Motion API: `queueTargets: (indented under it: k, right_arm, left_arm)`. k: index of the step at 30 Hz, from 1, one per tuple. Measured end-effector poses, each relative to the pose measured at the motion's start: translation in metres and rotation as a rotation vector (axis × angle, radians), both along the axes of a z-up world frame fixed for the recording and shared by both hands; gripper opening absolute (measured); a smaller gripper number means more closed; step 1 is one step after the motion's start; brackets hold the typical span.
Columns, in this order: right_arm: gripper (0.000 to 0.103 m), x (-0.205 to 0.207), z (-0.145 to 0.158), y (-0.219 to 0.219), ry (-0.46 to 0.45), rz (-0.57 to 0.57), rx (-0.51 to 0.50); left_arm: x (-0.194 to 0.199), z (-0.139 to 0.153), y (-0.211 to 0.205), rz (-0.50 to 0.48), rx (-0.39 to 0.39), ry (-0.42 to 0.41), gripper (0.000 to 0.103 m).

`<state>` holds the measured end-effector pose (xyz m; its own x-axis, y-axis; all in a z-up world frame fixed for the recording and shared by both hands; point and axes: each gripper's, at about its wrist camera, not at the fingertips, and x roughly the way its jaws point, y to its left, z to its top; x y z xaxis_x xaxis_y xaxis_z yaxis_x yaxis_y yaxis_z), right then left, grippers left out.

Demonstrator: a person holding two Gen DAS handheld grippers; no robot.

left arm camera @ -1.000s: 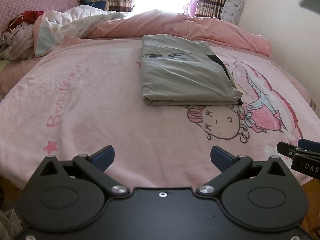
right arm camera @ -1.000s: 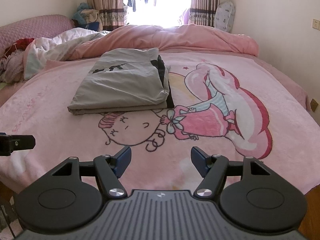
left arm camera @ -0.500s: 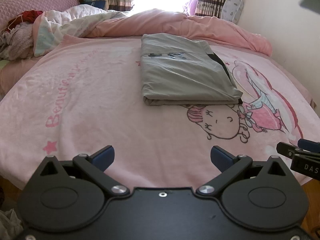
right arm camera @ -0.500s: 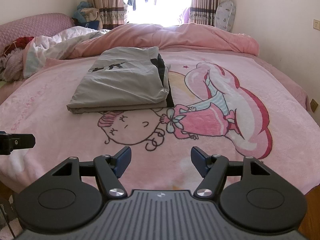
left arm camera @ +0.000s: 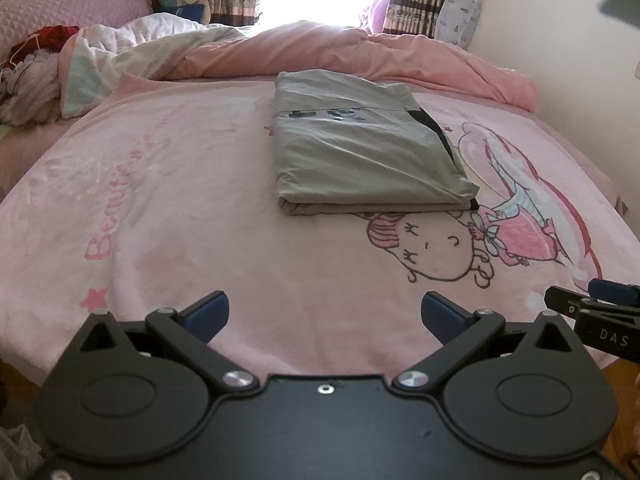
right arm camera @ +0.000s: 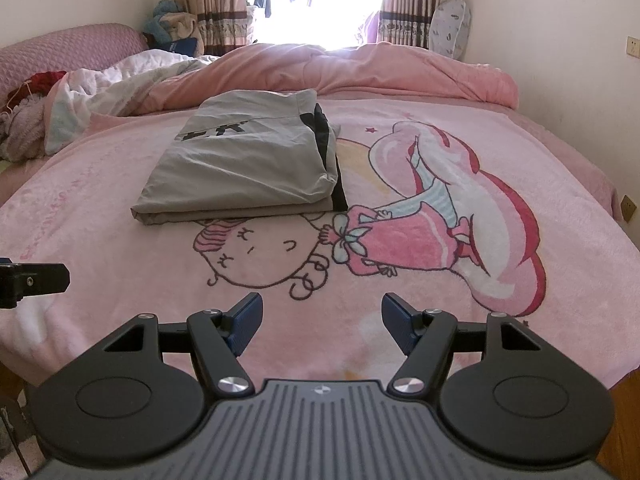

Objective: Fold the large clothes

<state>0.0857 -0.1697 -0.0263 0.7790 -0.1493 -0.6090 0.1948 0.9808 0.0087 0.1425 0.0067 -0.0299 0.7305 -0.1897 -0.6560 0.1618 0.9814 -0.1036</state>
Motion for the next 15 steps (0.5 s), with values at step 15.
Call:
queueTargets:
  k: [15]
  right_arm:
    - [0.08,0.0025,0.0001,-0.0013,0.01,0.002,0.0]
  left_arm:
    - [0.0048,-0.0013,-0.0027,0.001,0.001,0.008,0.103]
